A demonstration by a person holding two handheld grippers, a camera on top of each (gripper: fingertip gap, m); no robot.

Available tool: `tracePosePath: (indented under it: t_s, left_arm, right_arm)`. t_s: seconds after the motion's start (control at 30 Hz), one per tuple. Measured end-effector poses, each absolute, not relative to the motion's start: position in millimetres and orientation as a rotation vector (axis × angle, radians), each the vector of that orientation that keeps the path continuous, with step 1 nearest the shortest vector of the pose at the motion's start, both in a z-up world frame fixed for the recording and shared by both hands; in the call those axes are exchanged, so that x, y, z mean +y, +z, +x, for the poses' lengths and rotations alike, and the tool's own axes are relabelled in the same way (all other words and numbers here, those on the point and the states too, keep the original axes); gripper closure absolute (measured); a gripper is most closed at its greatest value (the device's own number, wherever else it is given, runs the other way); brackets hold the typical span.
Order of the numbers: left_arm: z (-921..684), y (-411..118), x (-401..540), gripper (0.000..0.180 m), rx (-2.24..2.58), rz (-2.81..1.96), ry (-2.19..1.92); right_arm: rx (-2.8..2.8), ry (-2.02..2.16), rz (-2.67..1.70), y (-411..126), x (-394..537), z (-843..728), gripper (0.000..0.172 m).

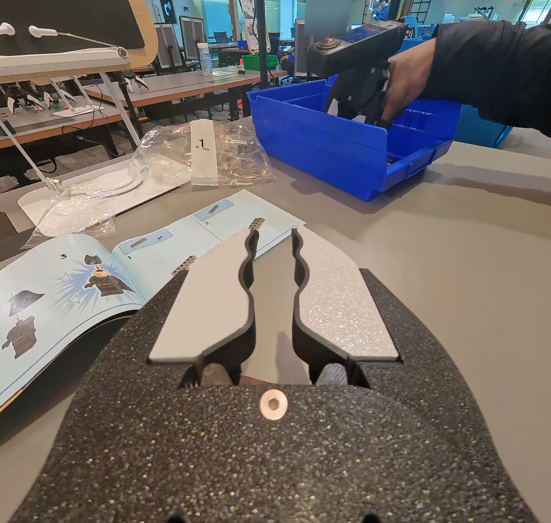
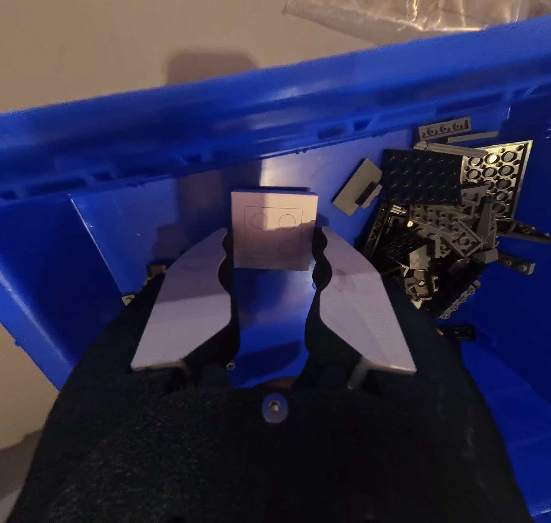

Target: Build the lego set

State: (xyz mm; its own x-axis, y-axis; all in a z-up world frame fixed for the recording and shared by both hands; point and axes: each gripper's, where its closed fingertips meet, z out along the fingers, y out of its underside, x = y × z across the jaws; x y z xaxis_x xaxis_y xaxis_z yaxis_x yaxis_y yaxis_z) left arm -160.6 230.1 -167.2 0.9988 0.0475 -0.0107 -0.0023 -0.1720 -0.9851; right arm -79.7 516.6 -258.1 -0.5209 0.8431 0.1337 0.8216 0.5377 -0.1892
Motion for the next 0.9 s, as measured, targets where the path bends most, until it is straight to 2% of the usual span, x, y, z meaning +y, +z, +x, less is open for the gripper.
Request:
tracePosePath:
  t_s: [0.17, 0.33, 0.57, 0.7, 0.9]
  left_arm:
    - [-160, -167, 230, 0.157, -0.030, -1.746, 0.047]
    - [-161, -167, 230, 0.157, -0.040, -1.745, 0.038]
    - [-162, -169, 231, 0.157, -0.043, -1.755, 0.030]
    - [-164, -170, 233, 0.158, -0.055, -1.764, 0.024]
    - [-169, -169, 232, 0.158, -0.088, -1.754, 0.024]
  right_arm:
    - [-2.521, 0.148, -1.397, -254, 521, -84, 0.117]
    - [-2.474, 0.158, -1.374, -233, 530, -87, 0.105]
    - [-2.317, -0.051, -1.385, -187, 606, -88, 0.103]
    - [-2.384, -0.138, -1.484, -209, 627, -89, 0.104]
    - [-2.521, -0.497, -1.459, -244, 651, -81, 0.105]
